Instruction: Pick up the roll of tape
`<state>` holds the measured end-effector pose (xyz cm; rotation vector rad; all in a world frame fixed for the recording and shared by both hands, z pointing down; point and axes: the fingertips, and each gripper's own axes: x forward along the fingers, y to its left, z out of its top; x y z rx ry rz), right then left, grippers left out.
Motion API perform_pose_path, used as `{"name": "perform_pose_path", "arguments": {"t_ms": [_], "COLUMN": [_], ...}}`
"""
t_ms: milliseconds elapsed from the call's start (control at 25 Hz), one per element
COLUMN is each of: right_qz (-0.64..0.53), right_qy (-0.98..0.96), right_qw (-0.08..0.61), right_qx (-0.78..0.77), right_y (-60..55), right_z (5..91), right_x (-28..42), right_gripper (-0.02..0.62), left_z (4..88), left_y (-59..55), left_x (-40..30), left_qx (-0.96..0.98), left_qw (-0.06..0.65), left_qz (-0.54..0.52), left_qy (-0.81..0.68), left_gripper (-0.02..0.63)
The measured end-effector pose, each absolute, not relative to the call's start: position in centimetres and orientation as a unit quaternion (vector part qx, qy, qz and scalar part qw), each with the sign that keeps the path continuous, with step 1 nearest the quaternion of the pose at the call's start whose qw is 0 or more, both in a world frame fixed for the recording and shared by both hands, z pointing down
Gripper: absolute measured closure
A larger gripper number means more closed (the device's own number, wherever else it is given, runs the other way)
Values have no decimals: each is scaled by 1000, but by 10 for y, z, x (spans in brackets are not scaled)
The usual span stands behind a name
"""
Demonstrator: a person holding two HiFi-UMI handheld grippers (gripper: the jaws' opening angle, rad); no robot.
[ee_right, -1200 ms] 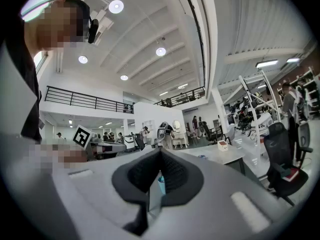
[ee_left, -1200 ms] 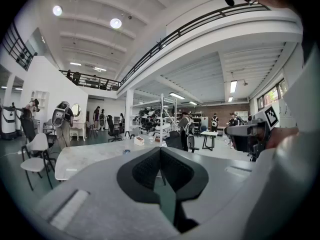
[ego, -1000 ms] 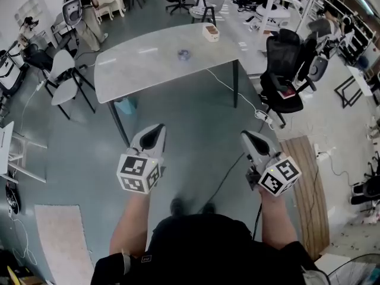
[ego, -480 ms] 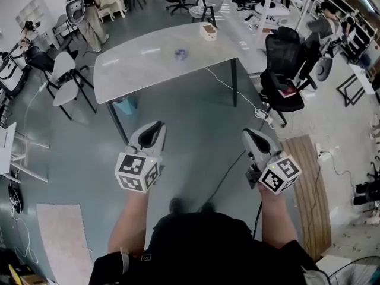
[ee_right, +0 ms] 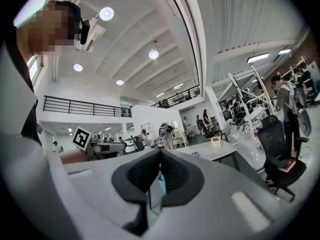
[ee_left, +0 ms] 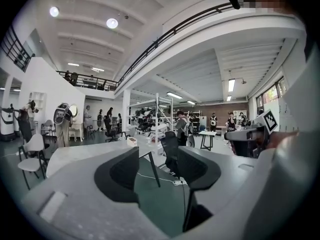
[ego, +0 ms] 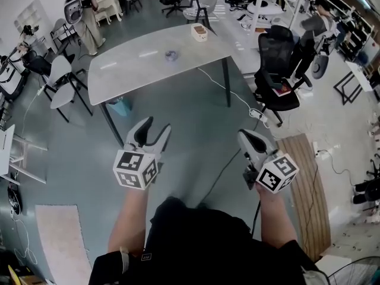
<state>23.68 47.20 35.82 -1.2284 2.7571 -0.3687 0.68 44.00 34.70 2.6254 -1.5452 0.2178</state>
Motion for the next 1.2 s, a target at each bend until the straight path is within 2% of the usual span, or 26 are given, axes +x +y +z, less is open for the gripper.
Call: {"name": "perform_pose_path", "arguments": {"t_ms": [640,1200], "right_qz": [-141,-149], "right_qy": [909,905], "right_qw": [38,14], "right_qx": [-391,-397], "right_y": [446,300], "right_z": [376,379], "right_x": [235,189], "right_gripper": [593,592], "left_z": [364,386], "left_y": [409,255], "left_x": [5,-39], "left_qx": [855,861], "left_qw": [60,81], "left_qz": [71,69], "left_qy": [-510,-498], "left_gripper": [365,365]}}
